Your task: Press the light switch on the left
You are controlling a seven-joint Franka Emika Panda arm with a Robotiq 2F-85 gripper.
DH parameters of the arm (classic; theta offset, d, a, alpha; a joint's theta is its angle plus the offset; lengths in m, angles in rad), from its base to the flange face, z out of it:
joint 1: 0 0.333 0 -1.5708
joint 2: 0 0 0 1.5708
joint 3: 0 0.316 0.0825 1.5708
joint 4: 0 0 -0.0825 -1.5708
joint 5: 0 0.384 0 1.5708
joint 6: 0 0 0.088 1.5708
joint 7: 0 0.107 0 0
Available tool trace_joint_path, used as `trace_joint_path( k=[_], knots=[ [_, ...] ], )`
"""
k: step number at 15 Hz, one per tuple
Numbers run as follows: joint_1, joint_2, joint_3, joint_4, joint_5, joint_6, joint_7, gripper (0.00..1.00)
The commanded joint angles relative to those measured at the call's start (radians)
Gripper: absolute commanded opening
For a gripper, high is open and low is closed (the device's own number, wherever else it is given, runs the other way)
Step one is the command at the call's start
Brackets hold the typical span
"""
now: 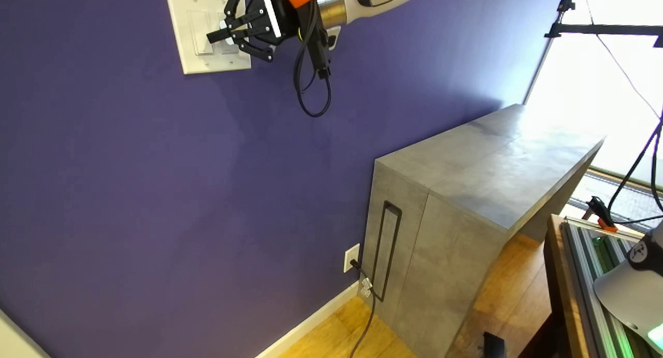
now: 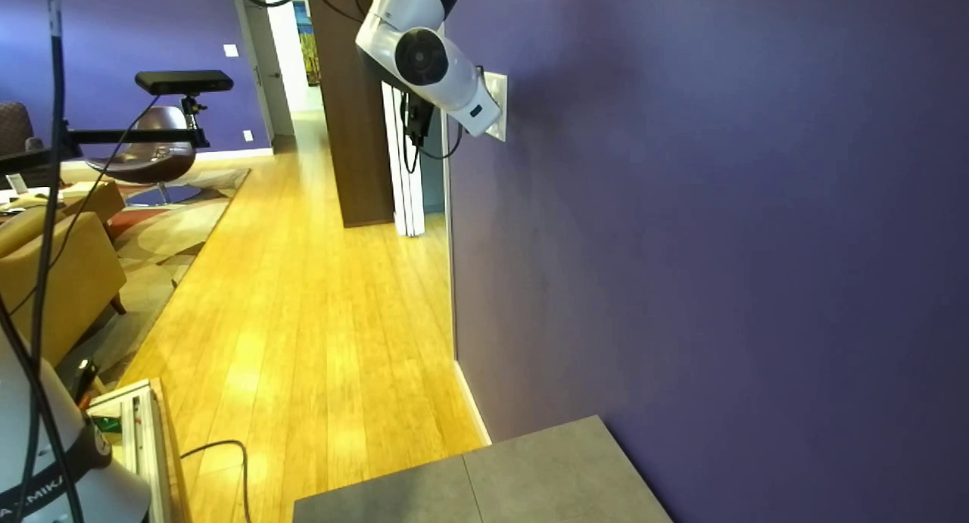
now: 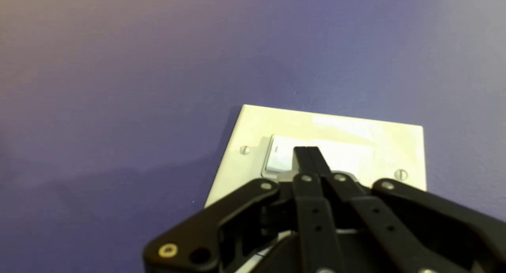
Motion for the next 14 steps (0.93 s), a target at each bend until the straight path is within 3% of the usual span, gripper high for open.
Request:
trace_joint_path(
  k=[1, 11, 14],
  knots=[
    [0.003, 0.019, -0.003, 0.049, 0.088, 0.027, -0.072, 0.0],
    [0.006, -0.009, -0.005, 0.041, 0.192, 0.033, -0.188, 0.0],
    [0.017, -0.023, 0.01, -0.012, 0.024, 0.073, -0.044, 0.0]
  ],
)
